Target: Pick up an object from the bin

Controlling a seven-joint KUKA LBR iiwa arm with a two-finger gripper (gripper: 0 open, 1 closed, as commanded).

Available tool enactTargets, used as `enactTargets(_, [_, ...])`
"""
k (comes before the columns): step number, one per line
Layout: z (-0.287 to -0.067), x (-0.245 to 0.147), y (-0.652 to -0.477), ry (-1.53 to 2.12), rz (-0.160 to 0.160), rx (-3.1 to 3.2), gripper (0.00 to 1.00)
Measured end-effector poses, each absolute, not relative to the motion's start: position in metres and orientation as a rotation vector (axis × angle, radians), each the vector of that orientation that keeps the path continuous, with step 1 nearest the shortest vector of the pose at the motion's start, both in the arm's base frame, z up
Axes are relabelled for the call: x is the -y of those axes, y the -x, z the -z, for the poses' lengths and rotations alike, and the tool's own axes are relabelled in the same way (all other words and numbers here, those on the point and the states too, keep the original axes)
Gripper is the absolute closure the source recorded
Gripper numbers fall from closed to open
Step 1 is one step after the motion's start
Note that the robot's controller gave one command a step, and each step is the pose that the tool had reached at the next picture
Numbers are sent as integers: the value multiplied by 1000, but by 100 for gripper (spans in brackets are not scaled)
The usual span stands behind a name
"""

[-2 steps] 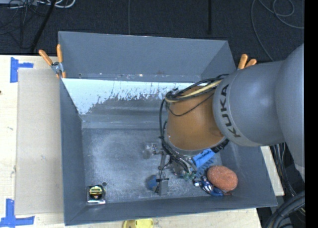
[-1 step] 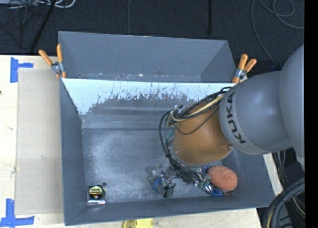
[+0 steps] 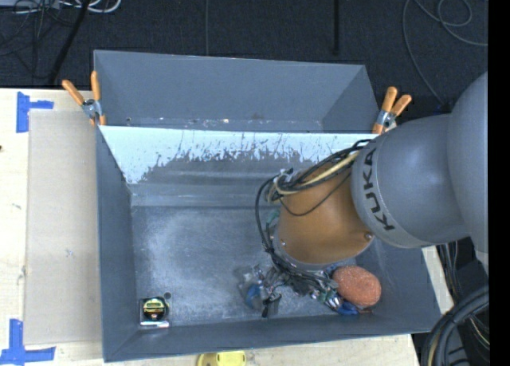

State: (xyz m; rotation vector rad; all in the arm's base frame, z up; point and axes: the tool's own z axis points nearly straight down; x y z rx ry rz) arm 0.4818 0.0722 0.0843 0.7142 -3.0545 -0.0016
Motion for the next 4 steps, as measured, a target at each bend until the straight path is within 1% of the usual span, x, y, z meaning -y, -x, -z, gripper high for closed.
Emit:
enactTargets(1, [-129,-58,-500,-723,4,3048,100])
enactTargets(2, [-155,-44,-516,-705,-3,3074,100])
enactTargets(3, [-154,-45,-502,-605,6,3065,100])
enactTargets(4, [-220,-51,-518,-650,2,3070,100])
